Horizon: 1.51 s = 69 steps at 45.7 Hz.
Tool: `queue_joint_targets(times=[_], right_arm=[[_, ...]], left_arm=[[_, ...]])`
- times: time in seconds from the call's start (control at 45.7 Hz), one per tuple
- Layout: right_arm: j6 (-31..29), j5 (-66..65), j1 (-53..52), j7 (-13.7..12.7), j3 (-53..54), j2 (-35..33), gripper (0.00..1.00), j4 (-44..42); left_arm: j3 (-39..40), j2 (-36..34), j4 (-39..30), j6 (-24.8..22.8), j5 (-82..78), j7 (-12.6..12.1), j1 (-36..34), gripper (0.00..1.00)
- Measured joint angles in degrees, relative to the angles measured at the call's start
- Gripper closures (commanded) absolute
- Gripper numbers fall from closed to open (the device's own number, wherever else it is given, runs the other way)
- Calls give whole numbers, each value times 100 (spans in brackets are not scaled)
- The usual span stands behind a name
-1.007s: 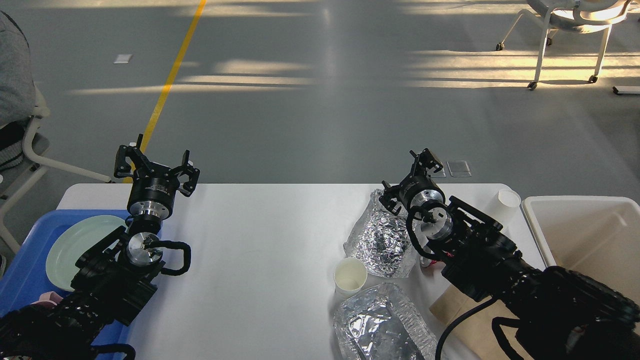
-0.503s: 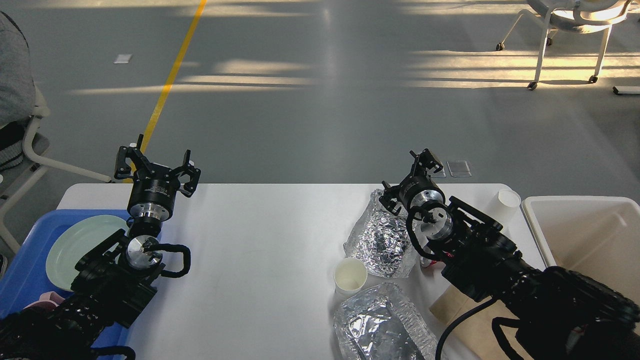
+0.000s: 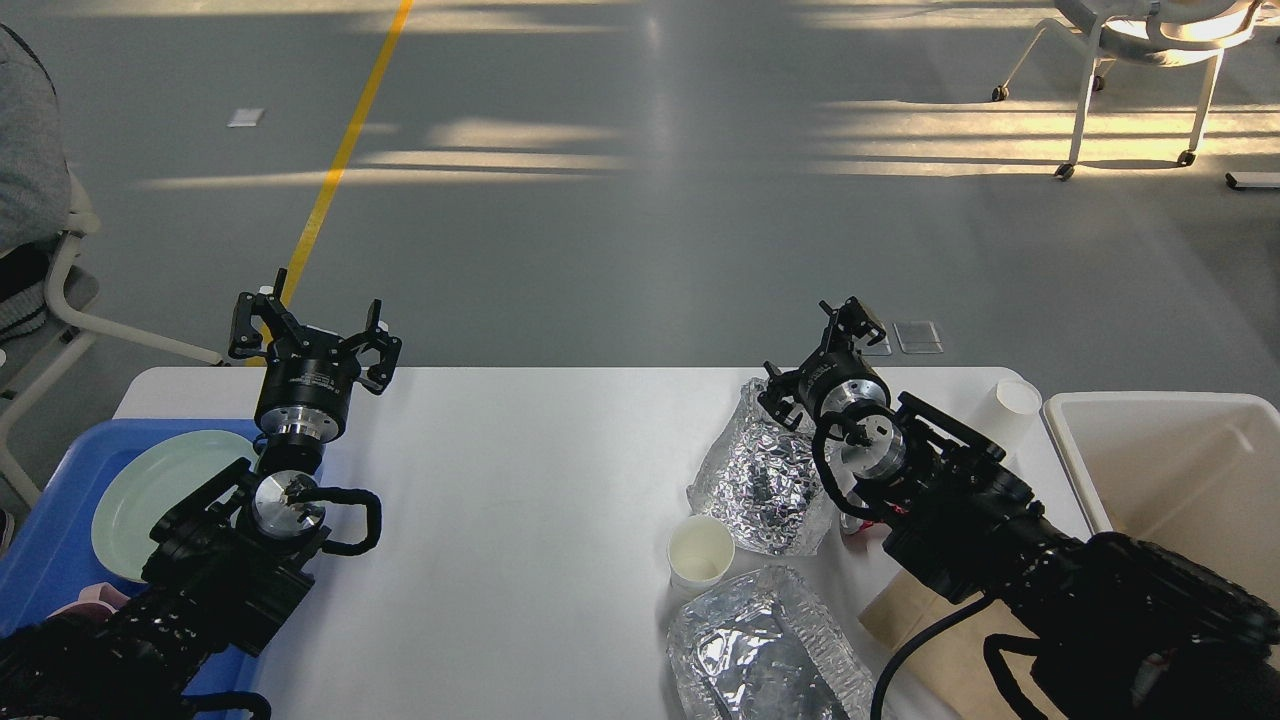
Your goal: Tidy desktop
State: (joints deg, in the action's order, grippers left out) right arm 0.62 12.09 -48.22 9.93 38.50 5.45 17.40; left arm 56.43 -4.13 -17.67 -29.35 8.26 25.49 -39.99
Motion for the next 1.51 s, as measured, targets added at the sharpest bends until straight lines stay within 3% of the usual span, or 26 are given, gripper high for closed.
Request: queue_joint_targets(times=[1.51], right_arm=[[1, -5, -63, 0, 29, -237, 0, 41]], left_arm=[[0, 0, 0, 0, 0, 0, 0, 0]])
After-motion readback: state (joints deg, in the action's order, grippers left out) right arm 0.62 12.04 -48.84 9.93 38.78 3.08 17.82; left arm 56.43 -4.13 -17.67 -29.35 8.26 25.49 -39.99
